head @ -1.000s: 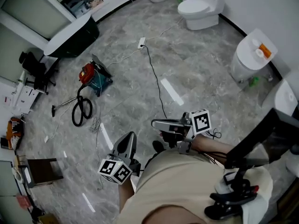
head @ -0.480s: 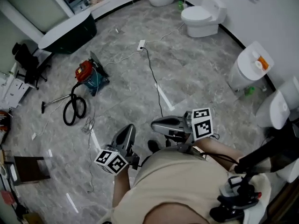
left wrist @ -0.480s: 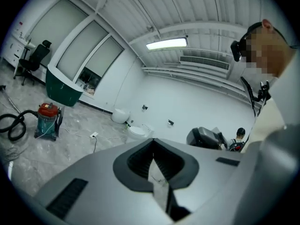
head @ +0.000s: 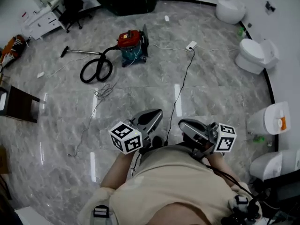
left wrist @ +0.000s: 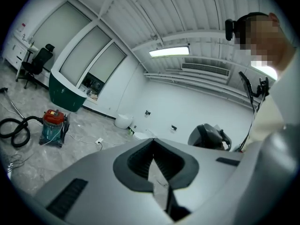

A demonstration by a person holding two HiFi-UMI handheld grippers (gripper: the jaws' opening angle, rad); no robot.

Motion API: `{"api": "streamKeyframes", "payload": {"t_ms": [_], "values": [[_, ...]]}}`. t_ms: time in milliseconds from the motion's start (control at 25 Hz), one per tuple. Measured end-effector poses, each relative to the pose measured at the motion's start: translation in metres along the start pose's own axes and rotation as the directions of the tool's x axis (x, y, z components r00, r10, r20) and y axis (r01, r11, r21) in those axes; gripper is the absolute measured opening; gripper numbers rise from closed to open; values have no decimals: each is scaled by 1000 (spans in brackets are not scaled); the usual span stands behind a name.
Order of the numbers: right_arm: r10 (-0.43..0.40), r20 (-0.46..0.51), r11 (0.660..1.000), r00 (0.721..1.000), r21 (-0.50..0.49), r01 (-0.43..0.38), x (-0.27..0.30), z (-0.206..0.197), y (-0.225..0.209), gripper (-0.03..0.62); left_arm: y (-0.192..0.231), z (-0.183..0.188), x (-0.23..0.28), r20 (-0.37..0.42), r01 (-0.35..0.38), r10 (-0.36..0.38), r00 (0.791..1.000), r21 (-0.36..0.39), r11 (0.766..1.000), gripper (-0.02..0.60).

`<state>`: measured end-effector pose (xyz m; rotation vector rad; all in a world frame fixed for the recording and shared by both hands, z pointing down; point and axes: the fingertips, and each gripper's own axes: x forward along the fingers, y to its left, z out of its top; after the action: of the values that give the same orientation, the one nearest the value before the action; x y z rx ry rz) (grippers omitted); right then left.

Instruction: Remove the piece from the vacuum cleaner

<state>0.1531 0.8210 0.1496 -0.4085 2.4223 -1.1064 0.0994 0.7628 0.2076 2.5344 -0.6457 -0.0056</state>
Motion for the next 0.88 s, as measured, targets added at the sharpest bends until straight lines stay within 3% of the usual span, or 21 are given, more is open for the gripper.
{"api": "streamKeyframes", "payload": {"t_ms": [160, 520, 760, 880], "values": [[9, -29, 1000, 1000, 16, -8, 25, 6, -15, 2, 17, 10, -7, 40, -14, 15, 999, -24, 1000, 4], [58, -65, 993, 996, 110, -50, 41, 12, -43, 2, 29, 22, -3, 44, -70, 70, 997, -14, 997, 5], [183, -30, 980, 983, 83, -180, 28, 72, -57, 2, 40, 38, 52, 41, -92, 93, 995, -23, 995, 4], [208, -53, 977, 977, 52, -205, 13, 100, -70, 2, 39, 44, 94, 27, -85, 84, 996, 8, 996, 4]]}}
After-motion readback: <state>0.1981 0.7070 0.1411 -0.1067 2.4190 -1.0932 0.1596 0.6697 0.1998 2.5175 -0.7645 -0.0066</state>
